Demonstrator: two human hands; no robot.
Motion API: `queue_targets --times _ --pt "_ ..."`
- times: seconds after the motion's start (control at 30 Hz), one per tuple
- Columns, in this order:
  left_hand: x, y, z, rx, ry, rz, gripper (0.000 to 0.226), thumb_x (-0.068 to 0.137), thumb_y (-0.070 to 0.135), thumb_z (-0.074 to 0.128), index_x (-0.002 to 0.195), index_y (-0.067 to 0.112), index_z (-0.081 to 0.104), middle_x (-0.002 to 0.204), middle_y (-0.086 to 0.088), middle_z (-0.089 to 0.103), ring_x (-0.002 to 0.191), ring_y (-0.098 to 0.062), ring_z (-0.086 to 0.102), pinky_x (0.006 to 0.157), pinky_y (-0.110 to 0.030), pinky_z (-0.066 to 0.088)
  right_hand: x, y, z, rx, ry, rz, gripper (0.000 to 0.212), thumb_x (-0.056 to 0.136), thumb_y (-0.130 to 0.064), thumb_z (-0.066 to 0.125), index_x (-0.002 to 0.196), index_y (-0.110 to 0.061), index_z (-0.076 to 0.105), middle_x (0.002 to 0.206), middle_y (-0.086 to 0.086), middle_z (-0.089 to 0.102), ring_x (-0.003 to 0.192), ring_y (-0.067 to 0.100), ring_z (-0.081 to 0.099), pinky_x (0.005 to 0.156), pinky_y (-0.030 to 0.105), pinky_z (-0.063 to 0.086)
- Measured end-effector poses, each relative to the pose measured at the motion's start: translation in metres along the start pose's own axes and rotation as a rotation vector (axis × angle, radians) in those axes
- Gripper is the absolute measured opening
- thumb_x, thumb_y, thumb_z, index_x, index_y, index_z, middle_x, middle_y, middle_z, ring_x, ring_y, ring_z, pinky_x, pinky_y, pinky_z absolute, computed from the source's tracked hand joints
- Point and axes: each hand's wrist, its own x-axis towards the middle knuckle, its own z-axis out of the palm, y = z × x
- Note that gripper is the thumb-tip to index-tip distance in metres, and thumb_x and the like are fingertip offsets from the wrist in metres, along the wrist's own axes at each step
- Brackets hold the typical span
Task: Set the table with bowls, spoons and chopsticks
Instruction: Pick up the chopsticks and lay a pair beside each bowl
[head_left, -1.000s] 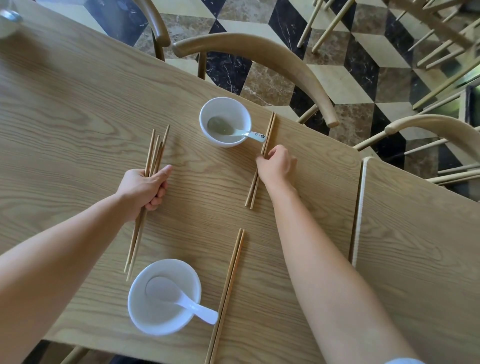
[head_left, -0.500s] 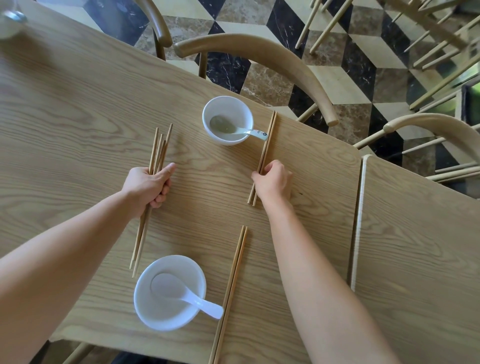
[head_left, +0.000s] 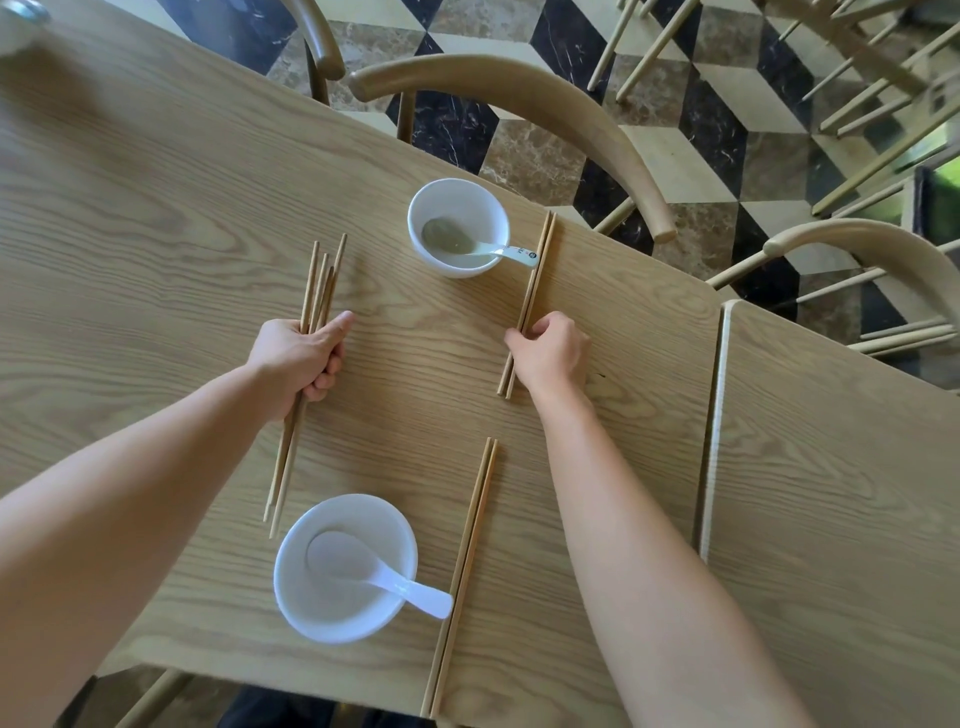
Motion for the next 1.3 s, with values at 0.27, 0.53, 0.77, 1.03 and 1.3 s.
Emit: queue_targets --times 0.27,0.53,0.77,1.03,1.3 --pt "-0.022 0.002 -0.011 0.066 -0.001 -0.034 0.043 0.09 0.045 0.069 0.067 0.014 0.052 0.059 -0.003 0.048 0.032 -0.01 0.036 0.032 -0.015 0.026 -0.077 0.055 -0.044 -0.012 0.0 0.13 0.016 0.085 -0.027 0.061 0.092 -0.015 0.067 0.092 0.005 0.073 0.095 0.027 0.062 0.077 0.027 0.047" --pt "-0.129 0.029 -0.041 0.072 0.005 0.034 0.033 0.097 0.029 0.056 0.068 0.015 0.049 0.049 0.0 0.042 0.027 -0.006 0.028 0.035 -0.008 0.018 -0.208 0.095 -0.086 -0.046 -0.087 0.184 0.009 0.084 -0.028 0.062 0.083 -0.02 0.065 0.089 0.004 0.072 0.086 0.024 0.061 0.069 0.024 0.043" --pt "-0.292 -0.006 -0.035 -0.123 -0.25 0.017 0.029 0.102 0.017 0.038 0.079 0.008 0.053 0.063 -0.006 0.043 0.031 -0.008 0.03 0.033 -0.01 0.018 -0.338 0.101 -0.121 0.208 -0.194 0.084 0.012 0.081 -0.021 0.058 0.075 -0.015 0.067 0.069 0.001 0.069 0.054 0.018 0.066 0.06 0.033 0.061" --pt "-0.425 -0.106 -0.04 -0.351 -0.47 0.085 0.029 0.106 0.01 0.041 0.088 -0.001 0.061 0.08 -0.019 0.064 0.058 -0.024 0.069 0.05 -0.032 0.057 -0.48 0.104 -0.133 0.746 -0.646 0.016 0.022 0.093 -0.029 0.064 0.097 -0.007 0.063 0.074 0.006 0.064 0.052 0.016 0.056 0.047 0.028 0.05" --pt "-0.462 -0.123 -0.082 -0.36 -0.57 0.136 0.023 0.105 0.014 0.044 0.111 -0.004 0.057 0.122 -0.031 0.065 0.113 -0.043 0.064 0.104 -0.064 0.042 -0.546 0.085 -0.135 0.793 -0.72 -0.125 0.008 0.092 -0.006 0.063 0.085 -0.01 0.063 0.073 0.005 0.063 0.053 0.012 0.054 0.045 0.022 0.041"
